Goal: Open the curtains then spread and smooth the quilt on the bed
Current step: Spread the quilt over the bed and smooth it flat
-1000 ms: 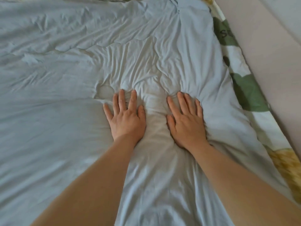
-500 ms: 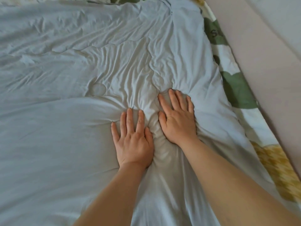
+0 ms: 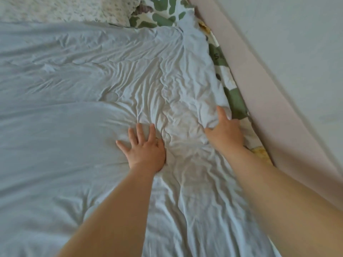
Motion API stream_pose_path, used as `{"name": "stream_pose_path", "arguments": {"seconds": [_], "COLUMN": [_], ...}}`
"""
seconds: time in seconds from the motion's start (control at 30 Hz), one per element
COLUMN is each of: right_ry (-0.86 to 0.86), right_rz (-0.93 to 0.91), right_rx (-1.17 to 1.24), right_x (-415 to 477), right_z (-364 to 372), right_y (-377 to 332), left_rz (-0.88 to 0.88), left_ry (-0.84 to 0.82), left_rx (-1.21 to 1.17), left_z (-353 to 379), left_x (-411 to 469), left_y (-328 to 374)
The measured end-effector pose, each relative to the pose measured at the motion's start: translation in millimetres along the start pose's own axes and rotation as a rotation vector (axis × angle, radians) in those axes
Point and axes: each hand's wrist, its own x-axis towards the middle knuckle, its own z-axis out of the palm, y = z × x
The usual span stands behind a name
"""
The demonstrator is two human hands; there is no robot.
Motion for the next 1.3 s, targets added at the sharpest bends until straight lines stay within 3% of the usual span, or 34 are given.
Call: {"name": "stream_pose_path", "arguments": {"seconds": [0.1,0.2,0.33,0.43,0.63,0.77,0.87,0.97,1.17,1.3], "right_ry": [0.101,0.262,0.23,0.302,0.042,0.268,0.236,0.136,0.091,0.159], "right_rz": [-0.198,-0.179,-0.138,-0.178,0.002,-0.166,-0.3,-0.241,-0.258,-0.292], "right_rx": [-0.151,-0.38,-0.469,-0.481,-0.55,-0.475,-0.392,-0.362,-0.365,-0.301], "right_x": [4.9,22.6,27.7,39.2,40.3,-6.4,-75.5,-128.5,-137.4,-134.9], "right_z": [-28.7,-52.9,-7.4,25.9,18.9,25.0,48.0,66.0,80.9,89.6], "right_y": [3.9,37.0,52.3,57.3,46.6,31.3,27.1,37.9,53.9,61.7], "left_rz": [0.004,0.115,0.147,0.14,0.135,0.156,0.177,0.218,0.186,0.156], "left_ry": [0.036,0.142,0.126,0.158,0.114,-0.011,-0.042,0.051,0.108,0.149], "left_rx": [-0.173,-0.167,-0.095,-0.075,-0.045,-0.025,-0.028,-0.021,0.016,0.022], "left_z": [-8.6,-4.4,23.5,36.9,37.6,26.4,13.1,20.5,50.5,57.4], "left_x": [-26.1,-47.0,-52.6,-42.5,-39.8,-32.8,-51.1,-99.0,-137.5,-133.1], "left_y": [10.9,26.4,16.6,12.6,15.7,12.0,5.1,-15.5,-33.9,-27.8]}}
